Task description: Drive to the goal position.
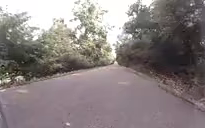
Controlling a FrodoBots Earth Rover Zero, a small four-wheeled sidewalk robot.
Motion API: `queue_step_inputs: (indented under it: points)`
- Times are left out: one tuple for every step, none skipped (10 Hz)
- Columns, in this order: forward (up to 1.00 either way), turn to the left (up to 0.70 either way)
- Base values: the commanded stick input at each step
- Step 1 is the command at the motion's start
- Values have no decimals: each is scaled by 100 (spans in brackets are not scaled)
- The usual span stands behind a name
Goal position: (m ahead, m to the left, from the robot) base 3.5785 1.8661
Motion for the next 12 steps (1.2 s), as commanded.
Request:
queue_step_inputs:
  points:
    - [70, 0]
    - [70, 0]
    - [70, 0]
    - [70, 0]
    - [70, 0]
    - [70, 0]
    - [70, 0]
    - [70, 0]
    - [70, 0]
    - [70, 0]
    - [70, 0]
    - [70, 0]
